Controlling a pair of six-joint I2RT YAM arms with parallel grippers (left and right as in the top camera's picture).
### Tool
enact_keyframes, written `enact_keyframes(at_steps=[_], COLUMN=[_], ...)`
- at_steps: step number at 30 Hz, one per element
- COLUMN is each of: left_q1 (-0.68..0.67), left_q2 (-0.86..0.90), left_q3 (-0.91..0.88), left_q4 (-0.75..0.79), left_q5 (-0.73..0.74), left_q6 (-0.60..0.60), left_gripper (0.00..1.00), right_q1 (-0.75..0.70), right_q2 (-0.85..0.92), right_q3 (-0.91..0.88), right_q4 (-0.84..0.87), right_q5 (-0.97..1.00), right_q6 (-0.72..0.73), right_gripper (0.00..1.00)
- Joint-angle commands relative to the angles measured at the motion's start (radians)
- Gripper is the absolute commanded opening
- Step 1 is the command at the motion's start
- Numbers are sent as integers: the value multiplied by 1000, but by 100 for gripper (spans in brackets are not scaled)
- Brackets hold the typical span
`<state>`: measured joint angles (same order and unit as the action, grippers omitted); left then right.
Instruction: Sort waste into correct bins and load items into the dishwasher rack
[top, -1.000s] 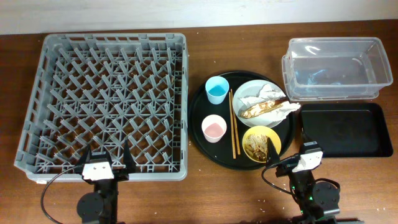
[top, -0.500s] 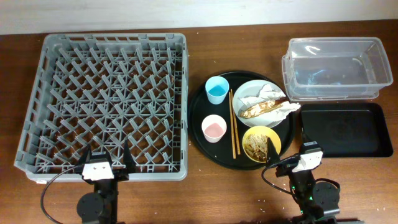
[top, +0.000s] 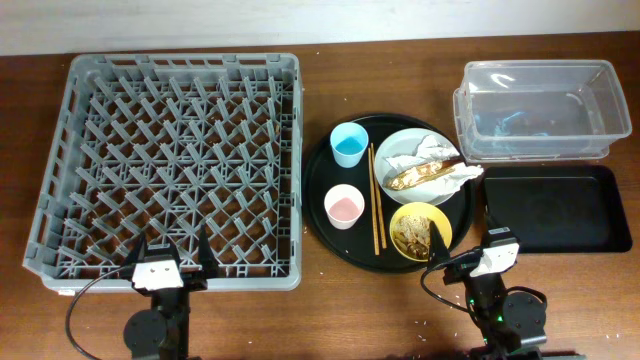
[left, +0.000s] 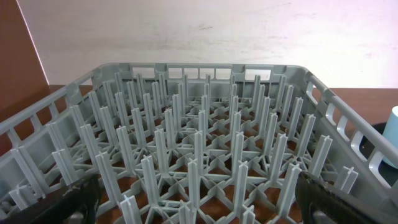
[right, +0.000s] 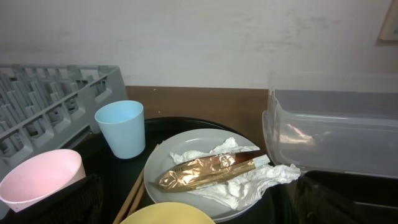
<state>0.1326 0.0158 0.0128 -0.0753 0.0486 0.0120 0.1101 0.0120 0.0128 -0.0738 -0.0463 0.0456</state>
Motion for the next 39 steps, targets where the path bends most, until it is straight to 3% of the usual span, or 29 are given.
enact_keyframes(at_steps=[1,15,23,29,36,39], left_q1=[5,5,5,5,5,5], left_q2=[-9,-9,-9,-9,-9,-9], left_q3=[-4,-4,-4,-4,-4,-4], left_q4=[-5,-5,-5,-5,-5,-5], left_q5=[-3,-3,-3,-3,-3,-3], left_q6=[19,19,19,19,19,19], left_gripper=[99,99,99,99,99,99], right_q1=[-6,-6,-6,-6,-6,-6], right_q2=[-6,-6,60,342,876,1112], right_q3=[-7,0,236,551,1075,1286], right_q4=[-1,10,-45,-213,-651,-819], right_q5=[-6,16,-33,-33,-76,-199], right_q6=[0,-4,-4,-4,-4,-4], right_gripper=[98,99,99,98,98,98])
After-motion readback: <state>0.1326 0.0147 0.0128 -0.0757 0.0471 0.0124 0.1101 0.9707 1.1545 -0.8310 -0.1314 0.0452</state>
